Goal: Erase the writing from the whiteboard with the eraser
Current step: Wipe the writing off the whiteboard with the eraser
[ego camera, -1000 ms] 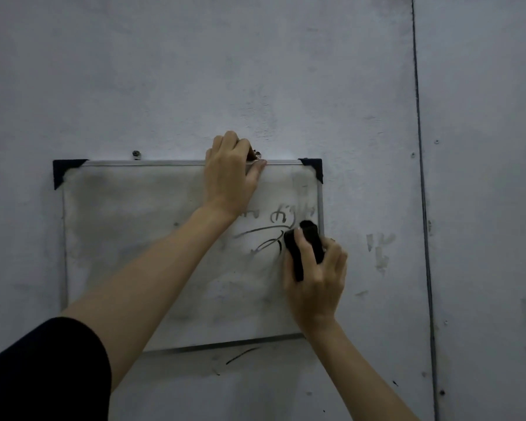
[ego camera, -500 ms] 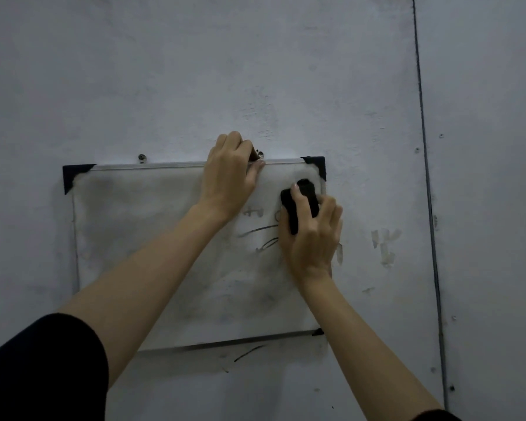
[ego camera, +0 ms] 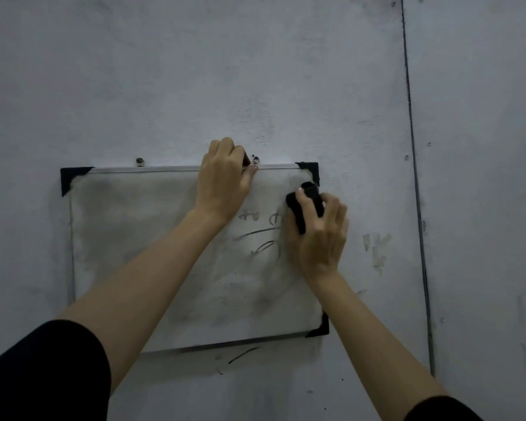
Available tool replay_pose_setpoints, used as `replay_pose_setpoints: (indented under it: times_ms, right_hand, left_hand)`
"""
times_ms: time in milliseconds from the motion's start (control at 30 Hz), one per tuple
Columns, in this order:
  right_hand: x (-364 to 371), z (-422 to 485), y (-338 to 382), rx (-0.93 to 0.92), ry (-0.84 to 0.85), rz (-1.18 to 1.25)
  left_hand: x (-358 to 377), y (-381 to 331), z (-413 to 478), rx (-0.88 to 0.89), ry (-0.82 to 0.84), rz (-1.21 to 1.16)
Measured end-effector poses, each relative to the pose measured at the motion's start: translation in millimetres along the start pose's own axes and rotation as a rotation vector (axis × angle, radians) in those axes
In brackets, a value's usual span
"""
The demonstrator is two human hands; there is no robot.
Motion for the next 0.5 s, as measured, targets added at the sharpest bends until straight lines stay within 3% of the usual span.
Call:
replay_pose_setpoints:
  times_ms: [233, 367, 500]
  right_hand:
    - [-1, -44, -6, 0.209, 0.000, 0.037]
    - [-5, -83, -9, 0.204, 0.022, 0.056]
    - [-6, -46, -8, 0.192, 0.002, 0.096]
  left_hand:
    - [-2, 0, -2, 0.005, -0.007, -0.001]
    - [0, 0, -2, -0.002, -0.009, 0.001]
    - [1, 0, -2, -0.009, -0.014, -0.001]
Point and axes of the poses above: each hand's wrist, its own z-axis towards the middle knuckle, its own x-axis out of the palm, y = z × x, the point moved 10 cm from there along z, towards the middle knuckle, and after that the axes turned 12 degrees about y, right-handed, at the moved point
